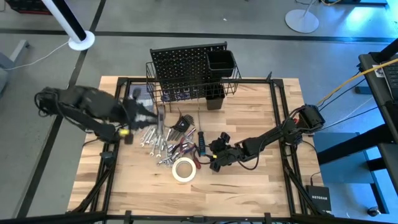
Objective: Hang tools onto peg board
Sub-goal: Put the hammer into the wire basket on the pegboard
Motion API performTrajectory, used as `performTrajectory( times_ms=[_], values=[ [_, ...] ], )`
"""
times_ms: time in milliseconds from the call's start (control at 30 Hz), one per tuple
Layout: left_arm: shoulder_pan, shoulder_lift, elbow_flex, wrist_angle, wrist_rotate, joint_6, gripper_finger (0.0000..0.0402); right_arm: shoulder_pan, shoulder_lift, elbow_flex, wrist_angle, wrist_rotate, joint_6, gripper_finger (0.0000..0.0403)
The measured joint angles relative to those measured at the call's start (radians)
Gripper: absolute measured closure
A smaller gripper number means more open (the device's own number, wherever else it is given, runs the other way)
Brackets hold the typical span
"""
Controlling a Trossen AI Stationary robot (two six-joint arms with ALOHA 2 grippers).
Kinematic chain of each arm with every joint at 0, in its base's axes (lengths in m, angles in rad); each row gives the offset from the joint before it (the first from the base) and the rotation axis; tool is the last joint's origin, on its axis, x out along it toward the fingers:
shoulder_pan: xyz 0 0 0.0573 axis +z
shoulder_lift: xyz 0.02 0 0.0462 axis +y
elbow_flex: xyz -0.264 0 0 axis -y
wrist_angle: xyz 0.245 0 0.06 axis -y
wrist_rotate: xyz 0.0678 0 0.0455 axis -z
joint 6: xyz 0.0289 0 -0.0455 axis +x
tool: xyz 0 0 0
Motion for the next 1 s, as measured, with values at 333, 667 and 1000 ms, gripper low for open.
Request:
performTrajectory(
  times_ms=[333, 667, 1000],
  values=[
    [0.075, 0.000, 0.229, 0.099, -0.003, 0.084, 0.0328, 0.000, 0.000, 0.000, 0.000, 0.000, 0.000, 0.0141],
    [0.129, 0.001, 0.292, 0.267, 0.001, 0.210, 0.0328, 0.000, 0.000, 0.000, 0.008, 0.000, 0.001, 0.0141],
    [0.136, 0.000, 0.188, 0.378, 0.131, 0.328, 0.0328, 0.000, -0.186, 0.038, 0.115, 0.029, -0.171, 0.0141]
  ],
)
